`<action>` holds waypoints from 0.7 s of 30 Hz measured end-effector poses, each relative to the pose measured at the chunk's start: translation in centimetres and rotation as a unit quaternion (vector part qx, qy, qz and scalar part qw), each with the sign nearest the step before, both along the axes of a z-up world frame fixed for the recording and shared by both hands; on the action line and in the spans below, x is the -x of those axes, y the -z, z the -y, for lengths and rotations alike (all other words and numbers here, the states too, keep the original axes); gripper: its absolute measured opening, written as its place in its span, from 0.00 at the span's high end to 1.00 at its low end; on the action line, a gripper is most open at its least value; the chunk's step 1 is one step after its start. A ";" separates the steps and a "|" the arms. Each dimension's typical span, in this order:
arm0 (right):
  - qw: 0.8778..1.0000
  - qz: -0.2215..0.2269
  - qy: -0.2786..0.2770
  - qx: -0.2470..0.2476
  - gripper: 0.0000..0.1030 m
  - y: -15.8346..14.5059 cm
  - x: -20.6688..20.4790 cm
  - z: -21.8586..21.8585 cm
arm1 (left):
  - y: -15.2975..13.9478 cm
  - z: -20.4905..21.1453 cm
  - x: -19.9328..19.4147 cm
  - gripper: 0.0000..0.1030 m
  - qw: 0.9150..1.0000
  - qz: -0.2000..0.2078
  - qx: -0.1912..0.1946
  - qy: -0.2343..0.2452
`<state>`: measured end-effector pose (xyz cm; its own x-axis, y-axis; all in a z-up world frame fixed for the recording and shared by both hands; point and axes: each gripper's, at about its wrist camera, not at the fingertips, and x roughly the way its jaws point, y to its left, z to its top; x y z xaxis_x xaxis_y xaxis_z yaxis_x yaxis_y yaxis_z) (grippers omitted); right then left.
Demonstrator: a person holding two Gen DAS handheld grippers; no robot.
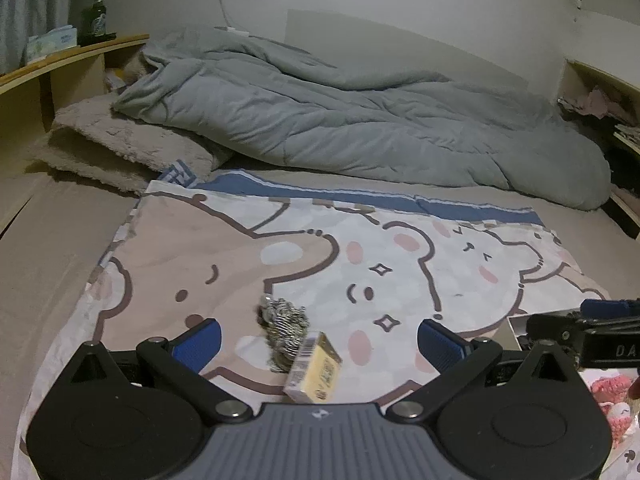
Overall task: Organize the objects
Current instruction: 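Move the left tool to the rope keychain while the right tool approaches the gold packet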
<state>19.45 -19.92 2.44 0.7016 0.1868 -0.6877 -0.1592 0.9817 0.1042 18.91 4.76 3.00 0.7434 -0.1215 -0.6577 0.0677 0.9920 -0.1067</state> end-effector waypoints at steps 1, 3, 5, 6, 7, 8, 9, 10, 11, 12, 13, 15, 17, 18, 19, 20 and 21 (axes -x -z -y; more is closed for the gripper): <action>1.000 -0.002 -0.003 -0.001 0.00 0.1 -0.1 -0.5 | 0.0 -0.4 0.0 0.00 1.000 0.001 0.001 -0.003; 1.000 -0.007 -0.010 -0.004 0.00 0.3 -0.5 -1.5 | 0.1 -1.1 -0.2 0.00 1.000 0.002 0.000 -0.008; 1.000 -0.011 -0.015 -0.007 0.00 0.5 -0.8 -2.4 | 0.2 -1.8 -0.3 0.00 1.000 0.004 -0.002 -0.012; 1.000 -0.013 -0.016 -0.010 0.00 0.6 -1.0 -2.8 | 0.2 -2.0 -0.4 0.00 1.000 0.005 -0.004 -0.013; 1.000 -0.015 -0.018 -0.013 0.00 0.8 -1.1 -3.1 | 0.3 -2.3 -0.5 0.00 1.000 0.006 -0.006 -0.015; 1.000 -0.019 -0.019 -0.017 0.00 0.9 -1.3 -3.5 | 0.3 -2.5 -0.6 0.00 1.000 0.007 -0.008 -0.017; 0.999 -0.023 -0.020 -0.023 0.00 1.2 -1.6 -3.8 | 0.4 -2.7 -0.7 0.00 1.000 0.006 -0.010 -0.020; 0.999 -0.027 -0.021 -0.028 0.00 1.4 -1.8 -4.1 | 0.5 -2.8 -0.8 0.00 1.000 0.006 -0.012 -0.022; 0.999 -0.030 -0.023 -0.035 0.00 1.6 -2.0 -4.5 | 0.6 -3.0 -0.9 0.00 1.000 0.004 -0.014 -0.024; 0.998 -0.033 -0.026 -0.043 0.00 1.8 -2.1 -4.8 | 0.8 -3.1 -1.1 0.00 1.000 0.000 -0.015 -0.027; 0.998 -0.036 -0.029 -0.050 0.00 2.0 -2.2 -5.1 | 0.9 -3.2 -1.3 0.00 0.999 -0.003 -0.017 -0.028; 0.997 -0.045 -0.033 -0.060 0.00 2.5 -2.6 -5.8 | 1.2 -3.4 -1.7 0.00 1.000 -0.009 -0.020 -0.023; 0.996 -0.058 -0.027 -0.064 0.00 3.1 -3.1 -6.5 | 1.5 -3.8 -2.2 0.00 1.000 -0.011 -0.012 -0.017; 0.996 -0.065 -0.021 -0.065 0.00 3.6 -3.3 -6.8 | 1.6 -4.0 -2.4 0.00 1.000 -0.013 -0.007 -0.019; 0.995 -0.071 -0.016 -0.067 0.00 4.0 -3.5 -6.9 | 1.8 -4.2 -2.8 0.00 1.000 -0.015 0.000 -0.022; 0.994 -0.077 -0.012 -0.070 0.00 4.5 -3.7 -7.1 | 1.9 -4.4 -3.0 0.00 1.000 -0.018 0.006 -0.023; 0.994 -0.083 -0.011 -0.075 0.00 5.0 -4.0 -7.3 | 2.0 -4.5 -3.3 0.00 0.999 -0.020 0.011 -0.024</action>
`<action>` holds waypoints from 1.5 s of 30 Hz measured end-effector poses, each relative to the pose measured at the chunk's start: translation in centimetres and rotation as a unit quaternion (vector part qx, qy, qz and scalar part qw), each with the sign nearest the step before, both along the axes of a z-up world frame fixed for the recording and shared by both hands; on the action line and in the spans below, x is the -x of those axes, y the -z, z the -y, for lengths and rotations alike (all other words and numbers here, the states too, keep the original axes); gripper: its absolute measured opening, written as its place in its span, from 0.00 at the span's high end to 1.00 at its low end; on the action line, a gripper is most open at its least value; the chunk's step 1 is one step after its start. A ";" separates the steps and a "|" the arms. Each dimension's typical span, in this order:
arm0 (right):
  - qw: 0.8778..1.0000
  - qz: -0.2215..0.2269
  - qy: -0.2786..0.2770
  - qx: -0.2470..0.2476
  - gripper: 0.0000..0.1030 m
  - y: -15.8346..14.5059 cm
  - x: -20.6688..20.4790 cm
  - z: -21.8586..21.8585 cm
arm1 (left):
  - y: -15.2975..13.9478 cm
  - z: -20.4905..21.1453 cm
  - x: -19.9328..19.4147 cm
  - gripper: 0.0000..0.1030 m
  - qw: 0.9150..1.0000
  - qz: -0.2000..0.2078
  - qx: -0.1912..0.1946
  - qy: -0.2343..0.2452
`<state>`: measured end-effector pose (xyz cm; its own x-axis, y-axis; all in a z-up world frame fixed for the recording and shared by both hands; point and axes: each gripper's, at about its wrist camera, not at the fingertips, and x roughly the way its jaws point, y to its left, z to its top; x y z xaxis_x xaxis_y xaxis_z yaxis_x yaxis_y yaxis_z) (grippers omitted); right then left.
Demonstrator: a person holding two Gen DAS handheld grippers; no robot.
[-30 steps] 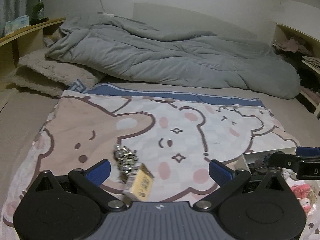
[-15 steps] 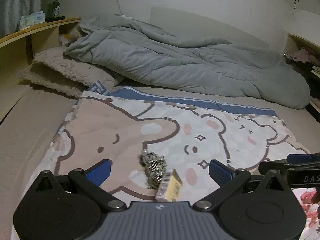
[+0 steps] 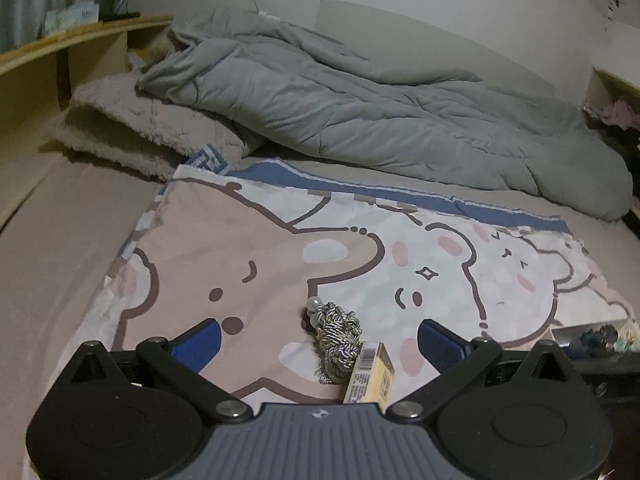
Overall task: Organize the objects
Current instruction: 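Move the left tool to the rope keychain while the right tool approaches the gold packet, then close the left tool on the rope keychain while the right tool grips the gold packet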
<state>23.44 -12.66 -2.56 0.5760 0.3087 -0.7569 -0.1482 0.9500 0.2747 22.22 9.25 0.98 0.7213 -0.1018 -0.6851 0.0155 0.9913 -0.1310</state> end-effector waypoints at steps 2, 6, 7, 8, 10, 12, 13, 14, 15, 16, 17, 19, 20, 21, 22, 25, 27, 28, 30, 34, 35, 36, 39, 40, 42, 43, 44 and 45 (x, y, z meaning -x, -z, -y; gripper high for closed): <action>1.000 -0.011 0.007 -0.011 0.00 0.9 -0.4 -0.2 | 0.3 -0.1 -0.7 0.00 1.000 -0.005 0.010 -0.004; 0.997 -0.038 0.032 -0.055 0.00 2.8 -1.5 -0.5 | 0.9 0.0 -2.4 0.05 0.999 -0.021 0.038 0.001; 0.996 -0.047 0.038 -0.069 0.00 3.4 -1.7 -0.5 | 1.1 -0.1 -2.8 0.10 0.999 -0.026 0.045 0.003; 0.994 -0.055 0.045 -0.083 0.00 3.9 -1.9 -0.6 | 1.4 -0.1 -3.3 0.11 0.998 -0.035 0.054 0.004; 0.989 -0.070 0.057 -0.116 0.00 5.1 -2.2 -0.6 | 2.0 -0.1 -3.9 0.19 0.997 -0.047 0.067 0.005; 0.984 -0.085 0.066 -0.141 0.01 6.0 -2.4 -0.7 | 2.7 -0.4 -4.7 0.24 0.994 -0.062 0.086 0.004; 0.982 -0.090 0.070 -0.154 0.01 6.4 -2.5 -0.8 | 3.2 -0.5 -5.1 0.27 0.993 -0.069 0.097 0.003; 0.979 -0.096 0.073 -0.167 0.03 6.8 -2.7 -0.9 | 3.7 -0.7 -5.6 0.28 0.991 -0.077 0.110 0.000; 0.975 -0.099 0.077 -0.182 0.09 7.1 -2.9 -1.0 | 4.1 -0.9 -6.0 0.30 0.989 -0.085 0.120 -0.003; 0.973 -0.103 0.077 -0.193 0.12 7.5 -3.1 -1.0 | 4.6 -1.0 -6.3 0.31 0.987 -0.091 0.131 -0.007; 0.970 -0.109 0.076 -0.202 0.12 7.9 -3.3 -1.2 | 5.1 -1.2 -6.7 0.31 0.985 -0.098 0.142 -0.012; 0.969 -0.123 0.074 -0.201 0.15 8.7 -3.8 -1.6 | 6.2 -1.5 -7.5 0.32 0.980 -0.110 0.164 -0.022; 0.969 -0.128 0.073 -0.198 0.17 9.1 -4.0 -1.9 | 6.6 -1.6 -7.9 0.32 0.978 -0.115 0.173 -0.026; 0.969 -0.133 0.072 -0.198 0.22 9.5 -4.2 -2.1 | 7.1 -1.7 -8.2 0.32 0.976 -0.120 0.182 -0.031; 0.968 -0.137 0.070 -0.199 0.25 9.9 -4.4 -2.3 | 7.6 -1.8 -8.6 0.32 0.973 -0.125 0.190 -0.035; 0.964 -0.150 0.060 -0.210 0.26 11.1 -5.1 -2.8 | 8.9 -2.0 -9.4 0.33 0.968 -0.139 0.205 -0.045; 0.965 -0.151 0.051 -0.210 0.26 11.4 -5.4 -3.1 | 9.8 -1.9 -10.0 0.33 0.965 -0.149 0.208 -0.050; 0.965 -0.150 0.046 -0.210 0.26 11.5 -5.6 -3.3 | 10.2 -1.9 -10.2 0.34 0.965 -0.153 0.209 -0.052; 0.965 -0.149 0.035 -0.213 0.26 11.6 -5.9 -3.4 | 11.0 -1.7 -10.7 0.37 0.962 -0.164 0.213 -0.056; 0.964 -0.153 0.026 -0.216 0.42 11.6 -6.4 -3.5 | 12.5 -1.3 -11.3 0.42 0.956 -0.185 0.222 -0.057; 0.963 -0.156 0.026 -0.219 0.43 11.6 -6.5 -3.4 | 12.8 -1.1 -11.4 0.43 0.955 -0.189 0.222 -0.057; 0.962 -0.158 0.026 -0.222 0.43 11.6 -6.5 -3.2 | 13.0 -1.0 -11.5 0.43 0.955 -0.192 0.219 -0.059; 0.960 -0.163 0.028 -0.225 0.44 11.3 -6.6 -2.7 | 13.3 -0.9 -11.6 0.48 0.957 -0.192 0.209 -0.064; 0.960 -0.166 0.027 -0.223 0.44 11.2 -6.6 -2.5 | 13.4 -0.9 -11.6 0.56 0.958 -0.192 0.205 -0.066; 0.960 -0.173 0.024 -0.218 0.44 10.7 -6.7 -2.1 | 13.6 -1.1 -11.7 0.59 0.957 -0.194 0.202 -0.070; 0.961 -0.172 0.021 -0.215 0.44 10.4 -6.6 -1.9 | 13.6 -1.1 -11.6 0.59 0.957 -0.193 0.203 -0.071; 0.962 -0.169 0.020 -0.212 0.44 10.0 -6.6 -1.6 | 13.6 -1.1 -11.6 0.59 0.958 -0.192 0.201 -0.070; 0.964 -0.166 0.017 -0.209 0.44 9.6 -6.5 -1.3 | 13.4 -1.0 -11.5 0.64 0.959 -0.191 0.196 -0.068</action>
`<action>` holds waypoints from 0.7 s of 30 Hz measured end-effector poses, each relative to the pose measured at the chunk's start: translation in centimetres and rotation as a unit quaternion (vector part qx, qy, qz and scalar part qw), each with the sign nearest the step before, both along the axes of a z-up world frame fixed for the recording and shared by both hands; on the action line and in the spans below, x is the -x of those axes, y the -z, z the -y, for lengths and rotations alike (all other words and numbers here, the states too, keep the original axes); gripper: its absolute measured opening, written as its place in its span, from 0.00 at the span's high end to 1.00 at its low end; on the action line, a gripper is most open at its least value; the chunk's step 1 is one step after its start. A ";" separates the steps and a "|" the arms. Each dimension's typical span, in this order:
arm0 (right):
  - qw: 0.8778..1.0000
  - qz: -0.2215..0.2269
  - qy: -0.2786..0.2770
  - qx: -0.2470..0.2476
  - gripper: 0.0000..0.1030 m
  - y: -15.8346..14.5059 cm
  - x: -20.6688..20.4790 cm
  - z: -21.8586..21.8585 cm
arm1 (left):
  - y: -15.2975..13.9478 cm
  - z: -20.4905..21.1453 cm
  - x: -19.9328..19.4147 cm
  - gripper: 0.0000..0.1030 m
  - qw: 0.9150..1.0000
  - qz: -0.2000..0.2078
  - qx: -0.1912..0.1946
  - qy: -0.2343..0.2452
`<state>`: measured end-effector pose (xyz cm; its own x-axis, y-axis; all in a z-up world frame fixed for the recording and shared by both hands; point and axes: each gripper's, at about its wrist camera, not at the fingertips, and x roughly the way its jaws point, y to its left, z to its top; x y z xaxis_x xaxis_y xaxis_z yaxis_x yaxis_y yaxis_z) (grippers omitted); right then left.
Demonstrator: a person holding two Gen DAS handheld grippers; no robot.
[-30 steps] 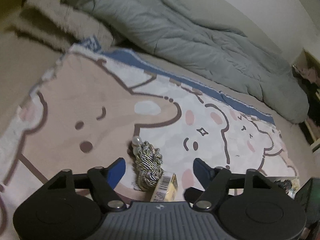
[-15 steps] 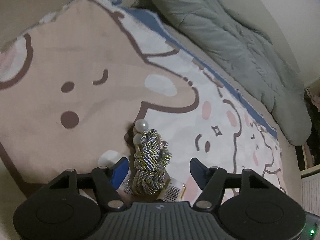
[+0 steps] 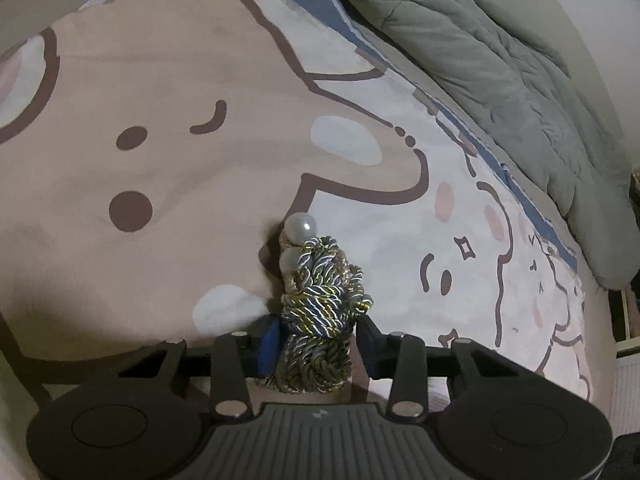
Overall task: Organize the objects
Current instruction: 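Close the left tool on the rope keychain while the right tool grips the gold packet, then lift and carry the rope keychain and gold packet with both tools toward the white box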
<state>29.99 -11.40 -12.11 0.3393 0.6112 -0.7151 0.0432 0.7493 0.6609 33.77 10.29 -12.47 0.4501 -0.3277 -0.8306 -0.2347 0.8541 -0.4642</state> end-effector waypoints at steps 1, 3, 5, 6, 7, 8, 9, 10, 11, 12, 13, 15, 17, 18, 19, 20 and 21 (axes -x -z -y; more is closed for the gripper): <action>1.000 0.002 -0.003 0.007 0.44 -0.5 0.0 0.3 | -0.2 0.1 0.1 0.64 1.000 0.001 -0.004 0.001; 1.000 0.003 -0.013 0.028 0.44 -1.2 -0.1 0.7 | -0.4 0.2 0.2 0.64 1.000 0.003 -0.008 0.005; 0.998 0.005 -0.031 0.058 0.44 -1.8 0.0 1.0 | -0.7 0.3 0.4 0.64 1.000 0.005 -0.013 0.013; 0.996 0.006 -0.044 0.083 0.44 -2.1 0.0 1.2 | -0.8 0.4 0.4 0.64 1.000 0.005 -0.015 0.018; 0.993 0.009 -0.057 0.106 0.44 -2.2 0.1 1.3 | -1.0 0.4 0.5 0.64 1.000 0.005 -0.018 0.023; 0.989 0.012 -0.067 0.131 0.44 -2.3 0.2 1.5 | -1.2 0.5 0.7 0.64 0.999 0.003 -0.023 0.030; 0.986 0.015 -0.075 0.151 0.44 -2.3 0.3 1.6 | -1.3 0.6 0.8 0.64 0.999 0.002 -0.029 0.036; 0.981 0.020 -0.081 0.173 0.44 -2.2 0.3 1.7 | -1.5 0.7 0.8 0.64 0.998 0.001 -0.039 0.045; 0.977 0.024 -0.087 0.195 0.44 -2.1 0.4 1.7 | -1.6 0.9 1.0 0.64 0.997 0.000 -0.051 0.054; 0.972 0.031 -0.093 0.215 0.44 -1.9 0.3 1.7 | -1.7 1.1 1.1 0.64 0.996 -0.001 -0.064 0.066; 0.969 0.037 -0.097 0.226 0.44 -1.8 0.3 1.6 | -1.7 1.3 1.2 0.64 0.994 -0.002 -0.075 0.079; 0.968 0.039 -0.098 0.229 0.42 -1.4 0.2 1.7 | -1.4 1.6 1.3 0.64 0.991 -0.007 -0.092 0.093; 0.967 0.032 -0.096 0.233 0.36 -1.0 0.2 1.7 | -0.9 1.9 1.4 0.64 0.991 -0.012 -0.095 0.093; 0.967 0.029 -0.090 0.235 0.31 -0.8 0.2 1.7 | -0.7 2.1 1.3 0.64 0.991 -0.014 -0.093 0.091; 0.968 0.028 -0.084 0.235 0.31 -0.7 0.3 1.8 | -0.6 2.3 1.2 0.63 0.991 -0.015 -0.094 0.090; 0.969 0.026 -0.078 0.235 0.31 -0.7 0.4 1.7 | -0.5 2.6 1.2 0.63 0.991 -0.015 -0.098 0.090; 0.969 0.026 -0.073 0.234 0.31 -0.7 0.6 1.5 | -0.4 2.9 1.1 0.63 0.990 -0.015 -0.104 0.092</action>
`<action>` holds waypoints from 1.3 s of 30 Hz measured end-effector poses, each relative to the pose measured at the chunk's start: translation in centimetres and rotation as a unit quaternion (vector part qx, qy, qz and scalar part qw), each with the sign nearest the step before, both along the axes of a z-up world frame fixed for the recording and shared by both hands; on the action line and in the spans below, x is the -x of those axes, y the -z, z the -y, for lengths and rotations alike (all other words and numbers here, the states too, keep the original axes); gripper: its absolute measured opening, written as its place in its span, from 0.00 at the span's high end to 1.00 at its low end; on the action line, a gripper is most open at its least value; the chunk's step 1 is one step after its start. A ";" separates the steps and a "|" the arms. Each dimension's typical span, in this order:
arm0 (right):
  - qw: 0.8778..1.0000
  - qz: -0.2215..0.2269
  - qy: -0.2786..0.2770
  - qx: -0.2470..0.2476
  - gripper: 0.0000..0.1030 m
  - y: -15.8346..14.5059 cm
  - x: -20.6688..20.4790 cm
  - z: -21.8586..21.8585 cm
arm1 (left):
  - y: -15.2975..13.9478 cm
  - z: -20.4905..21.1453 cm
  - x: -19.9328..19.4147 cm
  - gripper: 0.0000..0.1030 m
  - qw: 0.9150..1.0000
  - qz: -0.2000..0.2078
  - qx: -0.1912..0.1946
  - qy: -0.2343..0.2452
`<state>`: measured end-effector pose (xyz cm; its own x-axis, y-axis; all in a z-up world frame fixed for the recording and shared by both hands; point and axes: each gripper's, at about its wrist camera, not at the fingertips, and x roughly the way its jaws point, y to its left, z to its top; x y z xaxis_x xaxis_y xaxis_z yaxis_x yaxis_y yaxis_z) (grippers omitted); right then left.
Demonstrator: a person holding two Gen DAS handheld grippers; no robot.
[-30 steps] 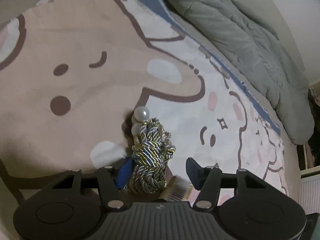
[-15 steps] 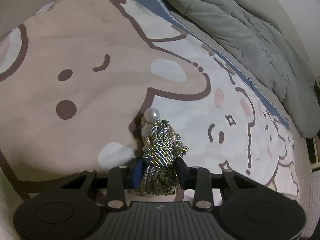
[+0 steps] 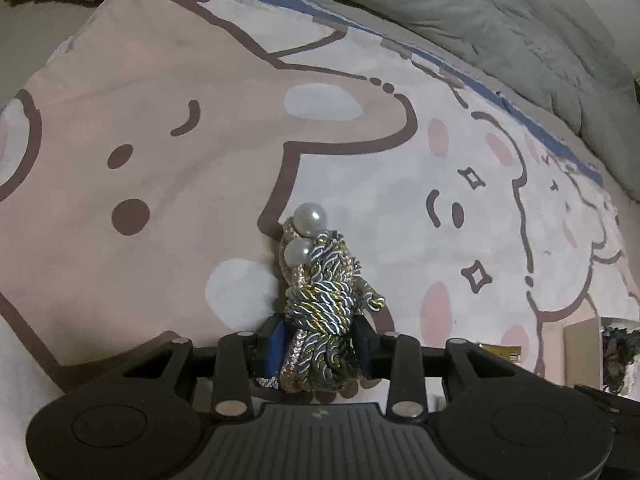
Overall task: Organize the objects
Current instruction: 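Lift and carry the rope keychain and gold packet with both tools toward the white box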
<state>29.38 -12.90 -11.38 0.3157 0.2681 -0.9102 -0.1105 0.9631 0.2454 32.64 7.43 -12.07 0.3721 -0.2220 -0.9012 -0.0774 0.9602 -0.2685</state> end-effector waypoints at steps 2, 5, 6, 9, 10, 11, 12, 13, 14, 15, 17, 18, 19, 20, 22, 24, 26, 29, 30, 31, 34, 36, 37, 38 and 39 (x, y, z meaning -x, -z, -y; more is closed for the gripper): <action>1.000 -0.001 0.002 -0.001 0.31 0.0 0.2 -0.3 | 0.1 0.5 -0.1 0.63 1.000 0.001 -0.011 0.006; 1.000 -0.011 -0.006 0.011 0.32 0.2 0.6 -1.1 | 0.0 0.8 -0.1 0.64 1.000 0.006 -0.021 0.016; 1.000 -0.011 -0.013 0.018 0.37 0.1 0.7 -1.4 | -0.1 0.8 0.0 0.65 1.000 0.008 -0.022 0.018; 0.999 -0.008 -0.029 0.026 0.46 -0.1 1.1 -1.9 | -0.6 0.9 0.2 0.65 0.999 0.018 -0.024 0.011; 0.999 -0.006 -0.030 0.024 0.46 -0.1 1.1 -1.9 | -0.9 1.0 0.4 0.66 0.999 0.024 -0.026 0.012; 0.999 -0.004 -0.030 0.022 0.46 -0.3 1.1 -1.8 | -1.3 1.0 0.6 0.66 0.999 0.030 -0.027 0.014; 0.999 0.003 -0.030 0.022 0.46 -0.5 1.1 -1.6 | -1.8 1.0 0.9 0.66 0.999 0.037 -0.025 0.016; 0.999 0.012 -0.033 0.022 0.46 -0.8 1.2 -1.5 | -2.3 1.1 1.1 0.66 0.999 0.044 -0.023 0.018; 0.999 0.023 -0.037 0.023 0.46 -1.3 1.4 -1.3 | -2.8 1.1 1.4 0.66 0.998 0.052 -0.022 0.020; 0.998 0.033 -0.039 0.023 0.46 -1.8 1.6 -1.1 | -3.3 1.2 1.7 0.66 0.998 0.059 -0.024 0.022; 0.998 0.048 -0.039 0.021 0.46 -2.6 1.8 -0.6 | -4.3 1.3 2.4 0.66 0.996 0.073 -0.033 0.027; 0.998 0.056 -0.038 0.020 0.46 -3.1 2.0 -0.4 | -4.9 1.4 2.8 0.66 0.996 0.081 -0.037 0.029; 0.997 0.063 -0.037 0.020 0.46 -3.6 2.2 -0.1 | -5.3 1.5 3.0 0.66 0.995 0.087 -0.039 0.029; 0.997 0.070 -0.035 0.019 0.46 -3.9 2.4 0.1 | -5.9 1.4 3.4 0.66 0.994 0.093 -0.041 0.030; 0.996 0.083 -0.031 0.015 0.46 -4.8 2.8 0.6 | -6.8 1.4 4.2 0.66 0.993 0.106 -0.045 0.029; 0.995 0.099 -0.028 0.011 0.46 -5.7 3.3 1.0 | -7.7 1.4 5.0 0.66 0.992 0.116 -0.049 0.030; 0.994 0.110 -0.025 0.001 0.46 -6.6 3.7 1.3 | -8.7 1.4 5.8 0.66 0.990 0.126 -0.057 0.033; 0.991 0.128 -0.025 -0.005 0.46 -7.6 4.6 1.6 | -10.0 1.5 7.0 0.65 0.988 0.141 -0.059 0.034; 0.991 0.133 -0.025 -0.005 0.46 -8.0 4.9 1.7 | -10.4 1.4 7.5 0.65 0.987 0.145 -0.054 0.033; 0.990 0.139 -0.025 -0.006 0.46 -8.3 5.2 1.7 | -10.8 1.4 7.9 0.65 0.987 0.149 -0.051 0.034; 0.987 0.156 -0.026 -0.006 0.46 -9.4 6.0 1.8 | -11.8 1.7 9.2 0.65 0.984 0.164 -0.053 0.040; 0.986 0.167 -0.028 -0.004 0.46 -10.0 6.6 1.8 | -12.5 2.0 10.0 0.65 0.983 0.173 -0.052 0.043; 0.985 0.172 -0.027 -0.006 0.46 -10.3 6.9 1.9 | -12.7 2.0 10.3 0.65 0.982 0.176 -0.048 0.044; 0.984 0.175 -0.026 -0.009 0.46 -10.6 7.1 2.0 | -13.0 2.2 10.7 0.65 0.982 0.180 -0.045 0.046; 0.984 0.179 -0.026 -0.011 0.46 -10.9 7.4 2.1 | -13.3 2.3 11.0 0.65 0.981 0.184 -0.047 0.049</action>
<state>21.98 -15.01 -0.52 0.5997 0.3107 -0.7374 -0.2419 0.9488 0.2030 21.66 5.09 1.18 0.6570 -0.1945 -0.7284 0.1012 0.9801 -0.1705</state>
